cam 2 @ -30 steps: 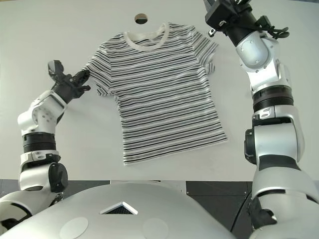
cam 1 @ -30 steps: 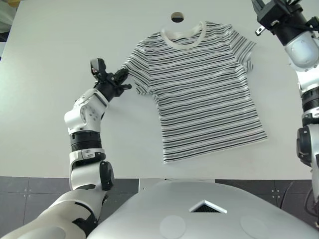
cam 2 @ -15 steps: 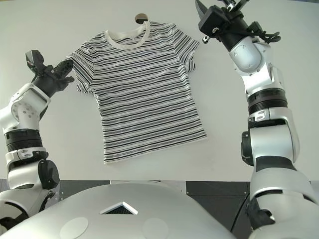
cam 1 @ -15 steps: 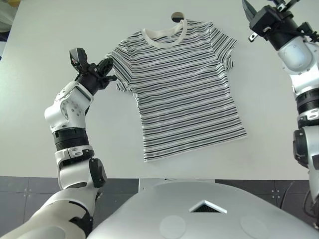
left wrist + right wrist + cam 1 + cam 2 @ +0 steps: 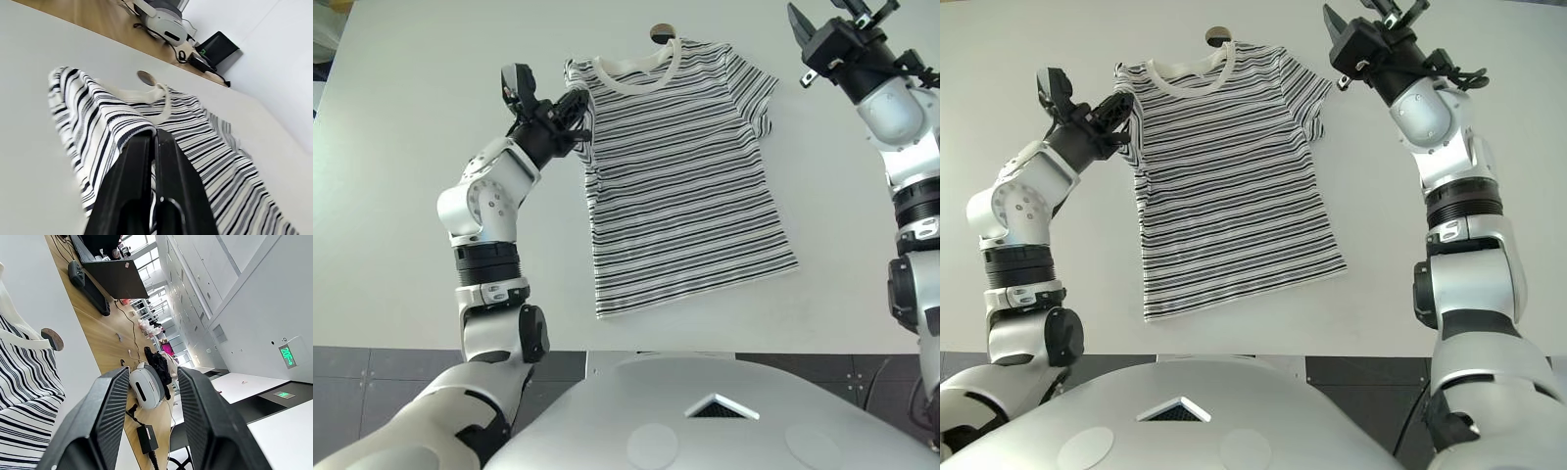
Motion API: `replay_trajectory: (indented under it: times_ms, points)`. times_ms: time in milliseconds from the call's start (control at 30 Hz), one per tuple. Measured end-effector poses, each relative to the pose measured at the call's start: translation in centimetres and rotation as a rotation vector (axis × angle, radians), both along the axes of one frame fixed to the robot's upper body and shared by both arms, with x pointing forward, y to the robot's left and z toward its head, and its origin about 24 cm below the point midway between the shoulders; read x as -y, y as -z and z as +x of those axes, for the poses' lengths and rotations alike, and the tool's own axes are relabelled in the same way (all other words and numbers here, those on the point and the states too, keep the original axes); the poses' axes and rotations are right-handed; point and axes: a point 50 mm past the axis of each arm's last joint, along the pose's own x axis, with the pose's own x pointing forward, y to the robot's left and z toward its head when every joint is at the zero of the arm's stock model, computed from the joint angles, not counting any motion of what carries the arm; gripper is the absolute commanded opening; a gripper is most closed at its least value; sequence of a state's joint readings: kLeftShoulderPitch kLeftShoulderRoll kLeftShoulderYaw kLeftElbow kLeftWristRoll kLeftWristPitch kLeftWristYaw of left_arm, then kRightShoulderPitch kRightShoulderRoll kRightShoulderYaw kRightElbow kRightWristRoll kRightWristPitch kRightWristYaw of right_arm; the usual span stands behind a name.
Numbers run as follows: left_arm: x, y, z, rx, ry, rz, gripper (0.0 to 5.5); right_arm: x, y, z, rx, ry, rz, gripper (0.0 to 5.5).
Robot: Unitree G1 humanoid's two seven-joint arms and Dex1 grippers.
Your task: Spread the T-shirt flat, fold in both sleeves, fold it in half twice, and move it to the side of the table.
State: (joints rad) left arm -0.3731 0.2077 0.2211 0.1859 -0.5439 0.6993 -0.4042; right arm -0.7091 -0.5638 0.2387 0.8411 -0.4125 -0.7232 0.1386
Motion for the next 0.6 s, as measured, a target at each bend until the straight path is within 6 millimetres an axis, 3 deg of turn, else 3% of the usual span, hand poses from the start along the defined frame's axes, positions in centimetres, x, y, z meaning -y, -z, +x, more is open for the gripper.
replay_trajectory:
  times_ms: [167,433,500,600]
  points:
    - [1.1,1.6,0.4,-0.056,0.013,-0.012,0.13,0.0,0.0,0.0,-0.001,0.0,0.001,1.83]
    - [1.2,3.2,1.2,-0.099,-0.012,-0.016,1.52,0.0,0.8,0.0,-0.042,0.012,0.024,1.83]
    - [1.2,3.2,1.2,-0.099,-0.014,-0.02,1.76,0.4,1.7,0.4,-0.133,0.051,0.096,1.83]
    - [1.3,3.0,1.2,-0.085,-0.001,-0.041,2.22,1.4,4.0,1.3,-0.462,0.146,0.378,1.83]
